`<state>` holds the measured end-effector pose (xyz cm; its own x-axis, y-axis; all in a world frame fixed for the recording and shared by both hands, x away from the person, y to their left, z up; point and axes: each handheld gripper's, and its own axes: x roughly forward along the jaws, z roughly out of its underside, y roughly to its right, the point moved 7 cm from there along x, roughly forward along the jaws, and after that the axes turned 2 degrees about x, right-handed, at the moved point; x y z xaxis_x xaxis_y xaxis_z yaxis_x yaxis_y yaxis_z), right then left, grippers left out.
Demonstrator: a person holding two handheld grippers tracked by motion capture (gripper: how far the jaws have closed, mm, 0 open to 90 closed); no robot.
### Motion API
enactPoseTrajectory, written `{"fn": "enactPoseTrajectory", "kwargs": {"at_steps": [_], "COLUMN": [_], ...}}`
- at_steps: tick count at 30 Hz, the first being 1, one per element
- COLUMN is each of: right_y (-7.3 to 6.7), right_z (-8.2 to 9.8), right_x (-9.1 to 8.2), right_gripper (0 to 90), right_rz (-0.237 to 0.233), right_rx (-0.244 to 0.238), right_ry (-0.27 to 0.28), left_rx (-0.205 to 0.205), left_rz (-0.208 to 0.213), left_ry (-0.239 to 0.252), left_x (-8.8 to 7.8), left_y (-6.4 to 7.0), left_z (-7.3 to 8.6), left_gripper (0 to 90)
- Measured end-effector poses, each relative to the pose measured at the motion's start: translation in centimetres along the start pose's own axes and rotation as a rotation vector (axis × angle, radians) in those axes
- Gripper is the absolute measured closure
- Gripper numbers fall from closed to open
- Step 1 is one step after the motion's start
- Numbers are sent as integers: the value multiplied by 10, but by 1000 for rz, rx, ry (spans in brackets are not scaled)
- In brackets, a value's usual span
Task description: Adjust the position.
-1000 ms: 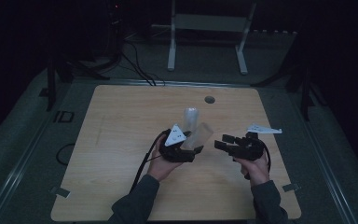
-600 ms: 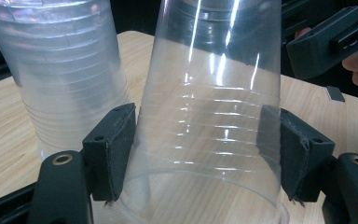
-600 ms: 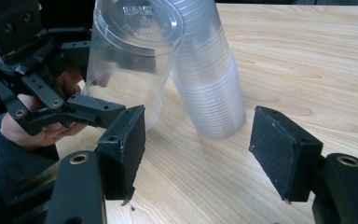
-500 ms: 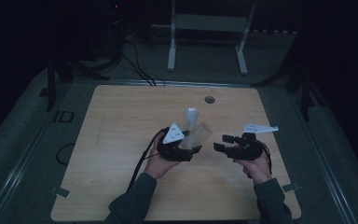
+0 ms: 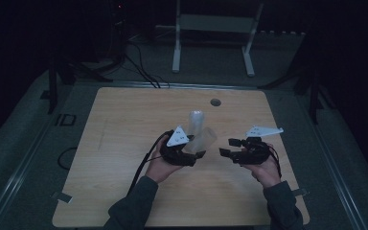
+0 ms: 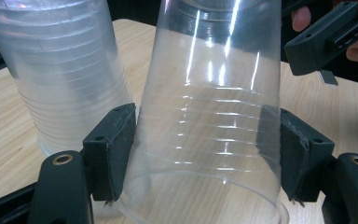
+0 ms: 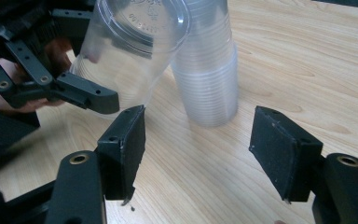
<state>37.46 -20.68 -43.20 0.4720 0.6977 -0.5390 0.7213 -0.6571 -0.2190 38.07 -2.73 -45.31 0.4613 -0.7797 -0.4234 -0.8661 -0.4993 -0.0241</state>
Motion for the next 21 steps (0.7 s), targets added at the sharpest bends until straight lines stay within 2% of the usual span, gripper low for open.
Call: {"fn": "enactPoseTrajectory", "kwargs": {"at_steps": [11, 21], "right_y": [-4, -5], "right_z": [2, 4], "right_x": [3, 6], "right_gripper": [354, 354], "right_rz": [26, 49], "right_rx": [-81, -151], "right_ry": [-71, -127], "left_rx": [31, 49], "left_rz": [3, 2], "left_ry": [-47, -68], "left_x": [1, -1], "left_y": [-1, -3], "left_z": [5, 7], "left_gripper": [296, 297]}}
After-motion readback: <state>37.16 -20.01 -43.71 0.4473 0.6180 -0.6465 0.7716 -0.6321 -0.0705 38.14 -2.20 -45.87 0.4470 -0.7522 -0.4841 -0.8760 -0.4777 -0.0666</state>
